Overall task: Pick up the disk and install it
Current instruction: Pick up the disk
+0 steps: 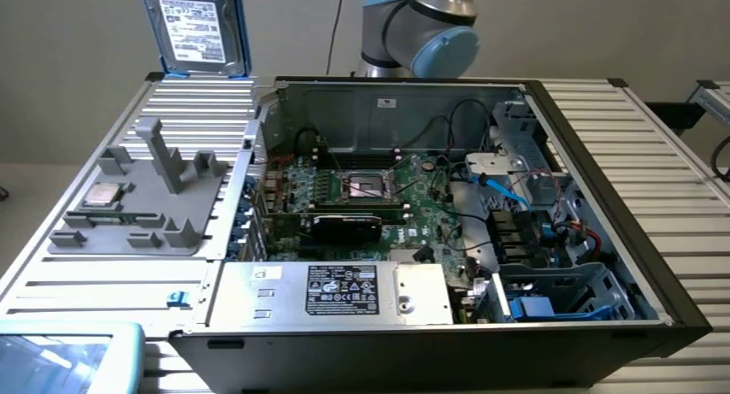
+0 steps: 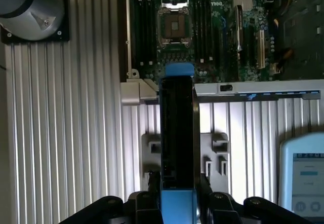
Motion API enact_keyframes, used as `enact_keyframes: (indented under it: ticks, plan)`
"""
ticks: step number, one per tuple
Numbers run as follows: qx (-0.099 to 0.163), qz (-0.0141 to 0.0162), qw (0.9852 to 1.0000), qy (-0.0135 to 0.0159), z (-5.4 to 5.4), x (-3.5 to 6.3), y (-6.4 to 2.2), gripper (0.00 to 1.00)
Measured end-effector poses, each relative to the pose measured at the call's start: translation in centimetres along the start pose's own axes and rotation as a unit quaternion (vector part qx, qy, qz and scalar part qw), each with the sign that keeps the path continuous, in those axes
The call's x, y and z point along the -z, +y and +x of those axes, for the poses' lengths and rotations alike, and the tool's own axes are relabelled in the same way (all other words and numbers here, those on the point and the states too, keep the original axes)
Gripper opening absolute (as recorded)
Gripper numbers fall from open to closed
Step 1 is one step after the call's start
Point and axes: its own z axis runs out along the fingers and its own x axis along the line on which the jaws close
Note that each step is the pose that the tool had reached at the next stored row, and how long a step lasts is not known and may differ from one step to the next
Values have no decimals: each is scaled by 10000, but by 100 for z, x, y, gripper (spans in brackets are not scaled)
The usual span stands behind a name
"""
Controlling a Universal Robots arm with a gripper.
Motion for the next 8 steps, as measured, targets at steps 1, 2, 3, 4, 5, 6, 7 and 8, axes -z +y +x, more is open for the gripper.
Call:
enact_keyframes:
  ticks: [1,2,3,4,5,6,7,8]
  plan:
    - [0,4,10000,-3,-13,17,38,37]
    - [1,8,10000,-6,-26,34,76,37]
    - [1,11,10000,-9,-38,50,114,37]
    - [0,15,10000,-12,-51,67,152,37]
    - [0,19,10000,-15,-63,84,190,37]
    - [1,23,10000,-18,-77,101,229,37]
    - [1,26,10000,-21,-89,118,266,37]
    - [0,29,10000,-23,-102,134,304,37]
